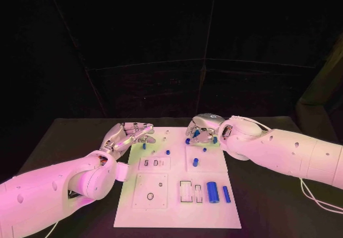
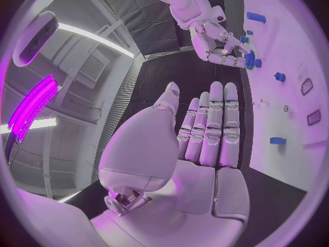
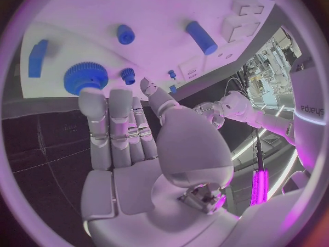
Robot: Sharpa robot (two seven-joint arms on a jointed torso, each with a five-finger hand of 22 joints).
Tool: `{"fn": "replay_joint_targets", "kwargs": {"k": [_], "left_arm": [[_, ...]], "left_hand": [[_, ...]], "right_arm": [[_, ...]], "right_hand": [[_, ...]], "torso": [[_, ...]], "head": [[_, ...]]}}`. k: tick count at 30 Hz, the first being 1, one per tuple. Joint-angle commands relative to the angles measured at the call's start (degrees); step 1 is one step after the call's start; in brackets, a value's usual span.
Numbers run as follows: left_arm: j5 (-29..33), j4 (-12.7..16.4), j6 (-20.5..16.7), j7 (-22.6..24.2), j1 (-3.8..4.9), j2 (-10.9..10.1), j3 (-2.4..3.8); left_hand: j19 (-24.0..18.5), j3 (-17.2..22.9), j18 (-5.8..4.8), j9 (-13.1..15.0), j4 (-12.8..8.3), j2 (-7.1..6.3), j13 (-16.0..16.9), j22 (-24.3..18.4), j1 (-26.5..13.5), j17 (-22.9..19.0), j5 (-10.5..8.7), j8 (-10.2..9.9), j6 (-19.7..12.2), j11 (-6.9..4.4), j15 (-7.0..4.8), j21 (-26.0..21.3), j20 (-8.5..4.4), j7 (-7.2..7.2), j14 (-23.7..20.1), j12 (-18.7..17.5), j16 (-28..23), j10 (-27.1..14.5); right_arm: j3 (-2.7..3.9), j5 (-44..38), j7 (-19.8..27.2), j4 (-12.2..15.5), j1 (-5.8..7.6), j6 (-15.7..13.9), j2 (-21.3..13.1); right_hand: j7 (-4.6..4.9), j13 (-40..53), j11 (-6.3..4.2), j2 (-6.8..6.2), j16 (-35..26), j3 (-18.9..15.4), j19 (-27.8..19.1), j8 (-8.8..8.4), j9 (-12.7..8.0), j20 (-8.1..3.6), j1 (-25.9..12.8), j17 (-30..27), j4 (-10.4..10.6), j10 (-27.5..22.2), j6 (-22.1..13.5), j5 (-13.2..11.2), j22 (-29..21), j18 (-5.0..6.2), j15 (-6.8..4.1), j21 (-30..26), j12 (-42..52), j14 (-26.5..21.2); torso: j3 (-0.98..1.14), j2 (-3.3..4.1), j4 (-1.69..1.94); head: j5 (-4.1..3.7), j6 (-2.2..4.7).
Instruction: Assemble the parts on the task board
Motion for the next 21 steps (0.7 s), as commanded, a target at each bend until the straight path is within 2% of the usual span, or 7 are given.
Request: {"fn": "replay_joint_targets", "kwargs": {"k": [1,6,12,21], "left_arm": [[-0.7,0.3,1.4,0.0,0.08,0.1,0.05],[-0.7,0.5,1.6,-0.1,0.07,0.1,0.05],[-0.7,0.7,2.0,-0.3,0.07,0.1,0.04],[-0.7,0.9,2.2,-0.5,0.08,-0.2,0.04]], "left_hand": [[0.4,0.0,0.76,-0.1,-0.3,0.13,-0.1,-0.1,-0.4,0.1,-0.11,-0.3,0.0,0.34,0.53,-0.3,0.18,0.50,-0.1,-0.4,-0.4,0.0],[0.4,0.0,0.76,-0.1,-0.4,0.16,-0.1,-0.1,-0.4,0.2,-0.11,-0.4,0.0,0.38,0.56,-0.3,0.19,0.53,-0.1,-0.5,-0.5,0.0],[0.6,-0.1,0.76,-0.1,-0.4,0.20,-0.1,-0.1,-0.5,0.2,-0.11,-0.5,0.0,0.41,0.58,-0.3,0.21,0.56,-0.2,-0.7,-0.6,0.0],[0.7,-0.2,0.75,-0.1,-0.5,0.26,-0.1,-0.2,-0.6,0.4,-0.11,-0.7,-0.1,0.51,0.65,-0.4,0.25,0.69,-0.3,-0.9,-0.9,-0.1]], "right_arm": [[0.08,-5.0,-2.5,0.1,0.17,2.0,0.2],[0.09,-5.5,-2.6,0.1,0.18,2.1,0.6],[0.09,-5.8,-2.7,0.0,0.18,1.9,1.2],[0.10,-5.9,-2.9,-0.4,0.19,2.8,1.7]], "right_hand": [[-0.23,0.1,-0.16,-0.56,3.2,1.0,-0.3,-0.23,0.0,0.22,-0.4,2.7,0.1,-0.5,-0.4,-0.3,3.0,-1.00,0.36,3.0,0.2,0.9],[-0.20,0.1,0.11,-0.81,5.6,1.6,-0.2,-0.25,0.0,0.34,-0.6,5.0,0.4,-0.6,-0.5,-0.2,5.5,-1.27,0.39,5.0,0.1,0.9],[-0.09,0.0,0.18,-0.85,10.6,3.3,1.1,-0.27,0.0,0.53,-0.7,10.2,0.9,-0.7,-0.6,-0.1,11.4,-2.11,0.60,9.3,0.1,1.3],[-0.01,0.0,0.23,-0.61,13.7,5.0,1.6,-0.23,0.0,0.72,-0.8,13.2,1.5,-0.5,-0.5,-0.2,14.3,-2.50,0.66,11.6,0.2,1.4]], "torso": [[0.00,0.59,0.02],[-0.02,0.73,0.08],[-0.03,0.79,0.10],[0.03,0.95,0.02]], "head": [[0.06,-0.11],[0.04,-0.30],[0.13,-0.44],[0.16,-0.68]]}}
